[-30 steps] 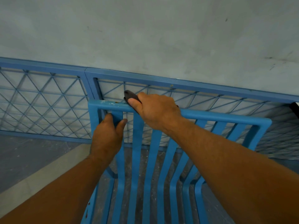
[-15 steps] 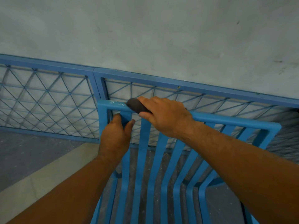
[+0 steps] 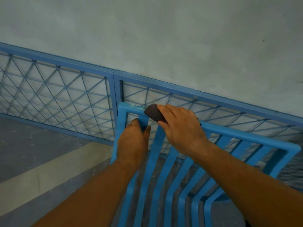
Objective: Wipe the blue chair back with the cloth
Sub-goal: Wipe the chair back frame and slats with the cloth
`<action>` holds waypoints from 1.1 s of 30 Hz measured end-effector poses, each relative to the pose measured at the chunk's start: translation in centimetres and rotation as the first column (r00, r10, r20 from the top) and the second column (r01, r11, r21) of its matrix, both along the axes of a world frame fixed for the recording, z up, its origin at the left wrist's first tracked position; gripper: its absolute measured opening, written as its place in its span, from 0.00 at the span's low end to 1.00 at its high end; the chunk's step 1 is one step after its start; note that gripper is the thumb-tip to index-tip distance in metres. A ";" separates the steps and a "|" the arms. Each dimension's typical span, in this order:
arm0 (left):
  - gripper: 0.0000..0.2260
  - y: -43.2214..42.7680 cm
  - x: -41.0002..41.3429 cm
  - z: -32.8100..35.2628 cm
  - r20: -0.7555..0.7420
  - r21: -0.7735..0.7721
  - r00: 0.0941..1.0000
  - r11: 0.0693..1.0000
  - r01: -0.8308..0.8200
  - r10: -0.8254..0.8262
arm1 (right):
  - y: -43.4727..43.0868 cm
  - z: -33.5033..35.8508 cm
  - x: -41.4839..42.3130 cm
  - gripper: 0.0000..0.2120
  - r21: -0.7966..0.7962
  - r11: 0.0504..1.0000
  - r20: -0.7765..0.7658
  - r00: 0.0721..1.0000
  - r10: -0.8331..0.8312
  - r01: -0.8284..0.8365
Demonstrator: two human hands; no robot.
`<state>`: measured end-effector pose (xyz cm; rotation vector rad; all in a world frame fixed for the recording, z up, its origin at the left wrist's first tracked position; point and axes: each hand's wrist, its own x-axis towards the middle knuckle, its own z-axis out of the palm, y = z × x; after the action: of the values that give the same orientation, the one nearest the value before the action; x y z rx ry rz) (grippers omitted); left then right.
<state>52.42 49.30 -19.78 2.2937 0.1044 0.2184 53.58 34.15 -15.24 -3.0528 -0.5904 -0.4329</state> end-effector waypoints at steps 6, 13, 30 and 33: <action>0.08 5.1 -2.4 1.2 0.131 0.082 0.988 0.992 -0.095 0.084 | 1.6 3.0 1.6 0.21 0.015 0.995 -0.264 0.960 -0.094 0.102; 0.24 7.3 -0.1 1.1 -0.035 0.050 0.999 0.998 -0.023 0.025 | 4.5 2.3 3.0 0.26 0.049 0.981 -0.177 0.968 -0.176 0.187; 0.11 7.0 0.8 -0.1 -0.076 0.011 0.997 1.000 -0.013 0.014 | 6.7 3.3 5.0 0.20 0.077 0.996 -0.393 0.919 -0.017 0.052; 0.12 7.2 0.8 -0.2 -0.065 0.007 0.998 1.000 0.007 -0.006 | 7.4 3.0 4.9 0.21 0.073 0.996 -0.312 0.950 -0.024 0.049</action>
<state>53.24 56.53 -20.02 2.3083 0.1295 0.1413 58.44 41.60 -12.28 -2.9679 -0.4875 0.0293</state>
